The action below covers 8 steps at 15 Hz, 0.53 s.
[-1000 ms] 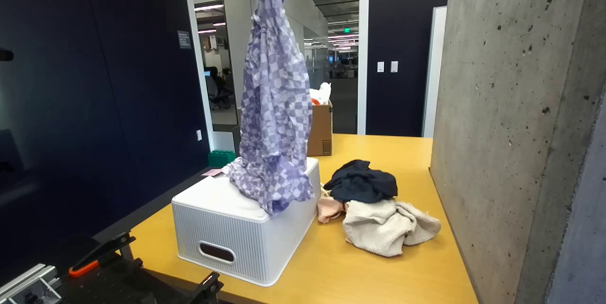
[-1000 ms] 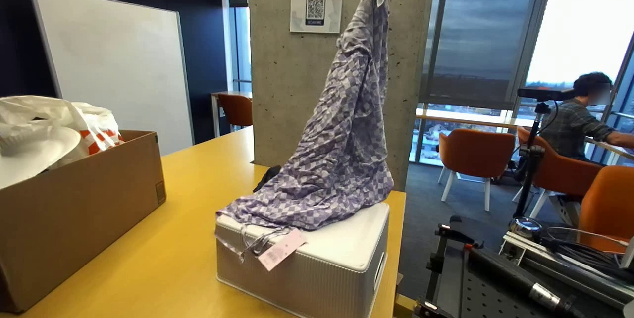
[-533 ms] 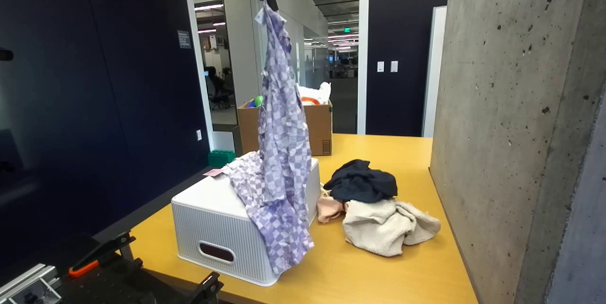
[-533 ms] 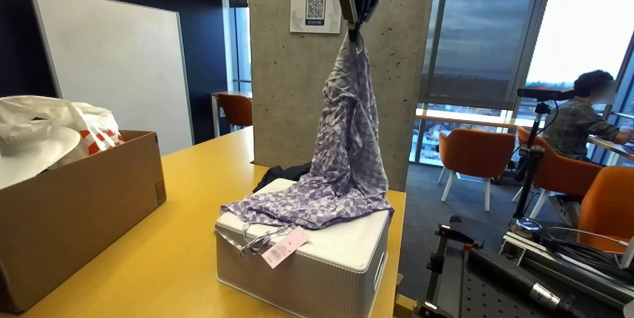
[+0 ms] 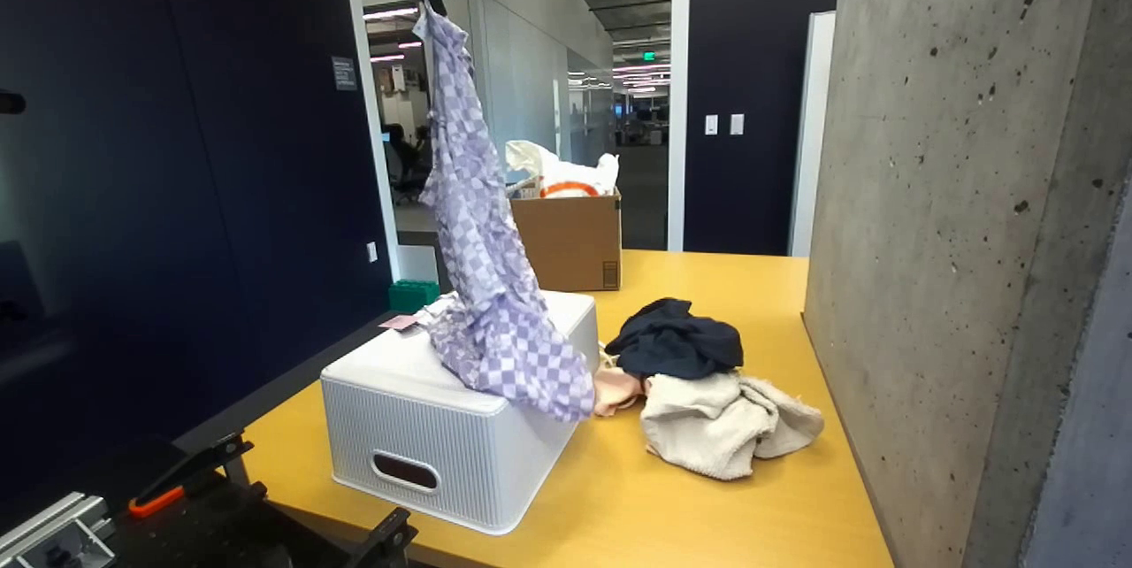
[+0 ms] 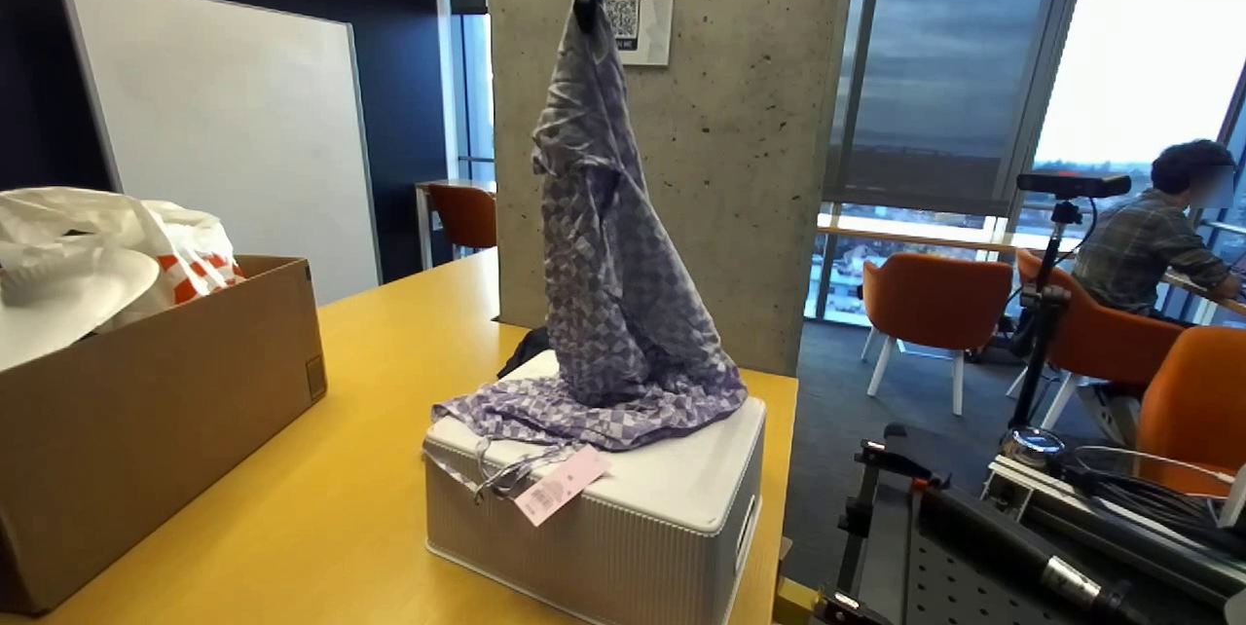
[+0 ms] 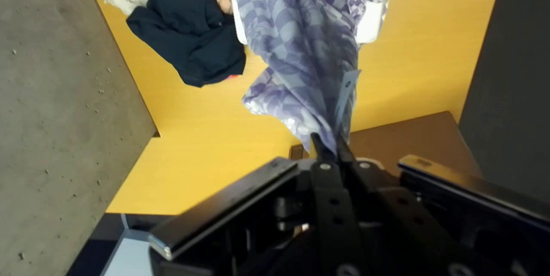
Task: Remove the checked cloth from the white basket, put it on the table and put the blue shirt on the white basket
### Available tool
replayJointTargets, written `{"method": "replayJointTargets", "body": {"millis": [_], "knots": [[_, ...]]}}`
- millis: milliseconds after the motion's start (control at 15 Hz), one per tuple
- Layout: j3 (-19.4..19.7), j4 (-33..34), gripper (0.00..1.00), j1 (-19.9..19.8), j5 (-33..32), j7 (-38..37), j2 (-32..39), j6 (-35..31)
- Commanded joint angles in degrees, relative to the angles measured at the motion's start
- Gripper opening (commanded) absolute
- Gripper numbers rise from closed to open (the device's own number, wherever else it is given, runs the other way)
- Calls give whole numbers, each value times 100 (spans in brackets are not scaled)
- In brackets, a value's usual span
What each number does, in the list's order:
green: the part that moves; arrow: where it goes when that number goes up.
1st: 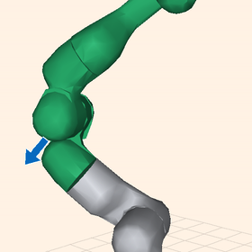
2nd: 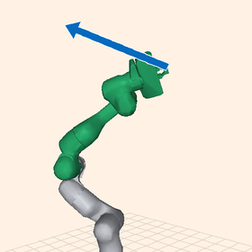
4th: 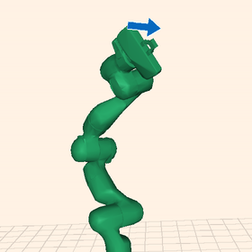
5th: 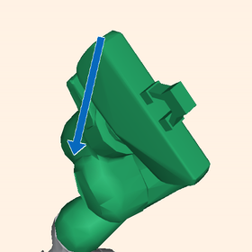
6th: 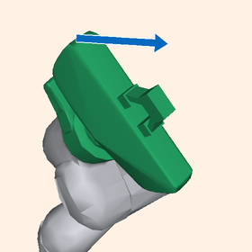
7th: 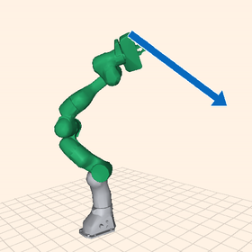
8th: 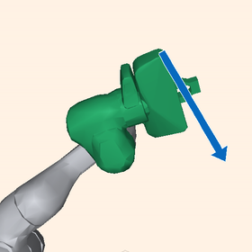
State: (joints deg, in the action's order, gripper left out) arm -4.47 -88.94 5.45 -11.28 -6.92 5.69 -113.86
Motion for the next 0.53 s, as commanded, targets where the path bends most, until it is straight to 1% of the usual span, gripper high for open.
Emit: {"method": "replayJointTargets", "body": {"millis": [0,67,333,467], "knots": [[-24,626,1,98,-68,-13,374,76],[-2,630,1,89,-16,30,406,76],[104,126,1,-85,285,218,481,-127],[81,-144,1,-116,497,312,503,-181]]}}
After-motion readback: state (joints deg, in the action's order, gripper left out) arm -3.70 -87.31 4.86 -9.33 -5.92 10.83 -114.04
